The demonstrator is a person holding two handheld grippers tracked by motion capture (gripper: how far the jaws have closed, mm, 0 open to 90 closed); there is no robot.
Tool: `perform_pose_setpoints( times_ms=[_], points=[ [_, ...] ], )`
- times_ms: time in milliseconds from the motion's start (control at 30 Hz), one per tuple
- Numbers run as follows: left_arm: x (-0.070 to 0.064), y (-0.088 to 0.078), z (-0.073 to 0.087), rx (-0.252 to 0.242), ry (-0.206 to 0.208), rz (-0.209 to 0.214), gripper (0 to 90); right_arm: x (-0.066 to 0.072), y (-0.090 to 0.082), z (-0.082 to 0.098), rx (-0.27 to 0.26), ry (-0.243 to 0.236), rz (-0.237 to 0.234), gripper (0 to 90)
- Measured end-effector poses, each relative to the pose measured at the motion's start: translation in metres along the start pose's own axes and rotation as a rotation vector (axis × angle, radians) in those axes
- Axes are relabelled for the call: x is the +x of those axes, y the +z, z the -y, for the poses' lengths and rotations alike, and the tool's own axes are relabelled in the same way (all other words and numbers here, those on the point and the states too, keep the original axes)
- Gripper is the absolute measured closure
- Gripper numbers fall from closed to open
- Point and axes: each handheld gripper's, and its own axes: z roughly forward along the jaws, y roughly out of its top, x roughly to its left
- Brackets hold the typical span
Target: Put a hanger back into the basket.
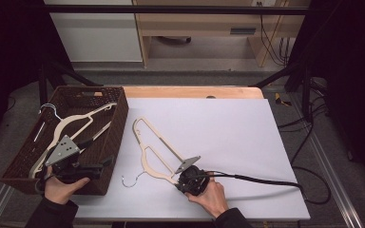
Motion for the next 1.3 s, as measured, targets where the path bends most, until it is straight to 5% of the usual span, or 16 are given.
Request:
perform_pose_setpoints(
  times_ms=[300,533,700,867,1300],
  points=[
    [-0.011,0.006,-0.002,0.016,0.038,0.03,6.7,-0.007,-0.017,-0.007,-0.032,0.024,-0.027,79.9],
    [-0.034,0.02,-0.006,0.046,0.103,0.084,7.4,-0.01,-0.024,-0.009,-0.038,0.017,-0.04,79.9],
    [-0.064,0.046,-0.004,0.132,0.208,0.147,8.1,-0.013,-0.027,-0.011,-0.035,0.017,-0.057,79.8],
    [-0.086,0.073,0.001,0.204,0.266,0.199,9.7,-0.013,-0.031,-0.013,-0.037,0.031,-0.066,79.8],
    [-0.101,0.127,0.018,0.365,0.381,0.24,21.9,-0.016,-0.037,-0.015,-0.049,0.028,-0.073,79.8]
  ],
)
